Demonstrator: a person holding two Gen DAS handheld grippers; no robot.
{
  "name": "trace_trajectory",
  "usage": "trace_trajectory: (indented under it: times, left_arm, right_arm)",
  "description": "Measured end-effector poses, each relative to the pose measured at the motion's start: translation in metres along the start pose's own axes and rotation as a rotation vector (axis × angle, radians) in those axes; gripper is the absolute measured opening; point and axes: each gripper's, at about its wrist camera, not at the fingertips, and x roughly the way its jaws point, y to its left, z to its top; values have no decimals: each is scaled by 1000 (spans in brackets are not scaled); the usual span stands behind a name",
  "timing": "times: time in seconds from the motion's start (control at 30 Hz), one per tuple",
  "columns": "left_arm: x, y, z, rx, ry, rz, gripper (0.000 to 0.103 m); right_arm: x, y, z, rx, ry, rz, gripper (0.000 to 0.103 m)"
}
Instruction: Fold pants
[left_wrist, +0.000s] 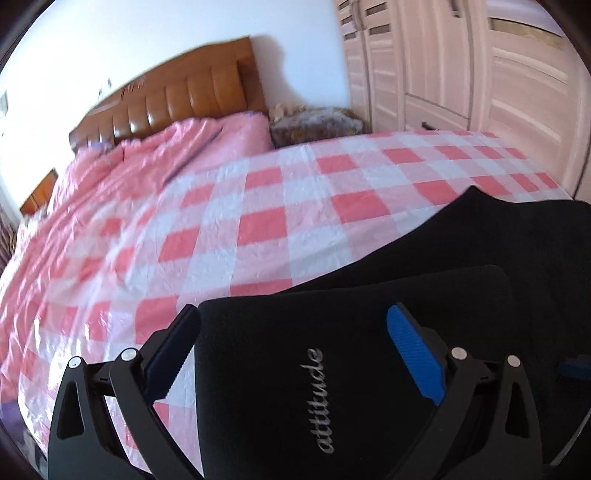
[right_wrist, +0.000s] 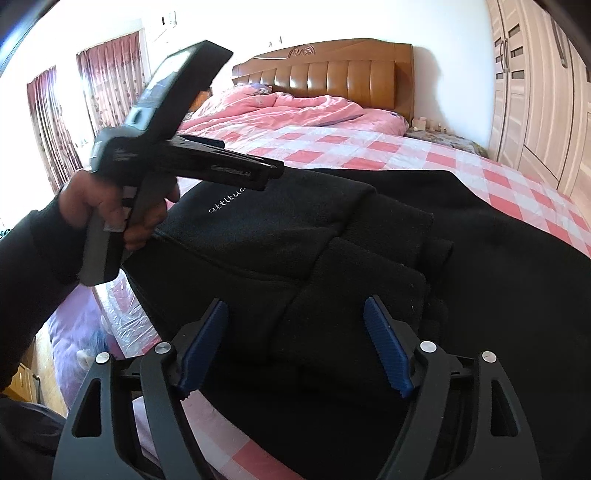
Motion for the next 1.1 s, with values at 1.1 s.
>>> trace_trajectory:
  times: [1.1]
  left_arm:
    - [-26, -8, -29, -50, -25, 43, 101]
  right_arm:
    - [-46, -20, -4, 103, -62, -36, 82]
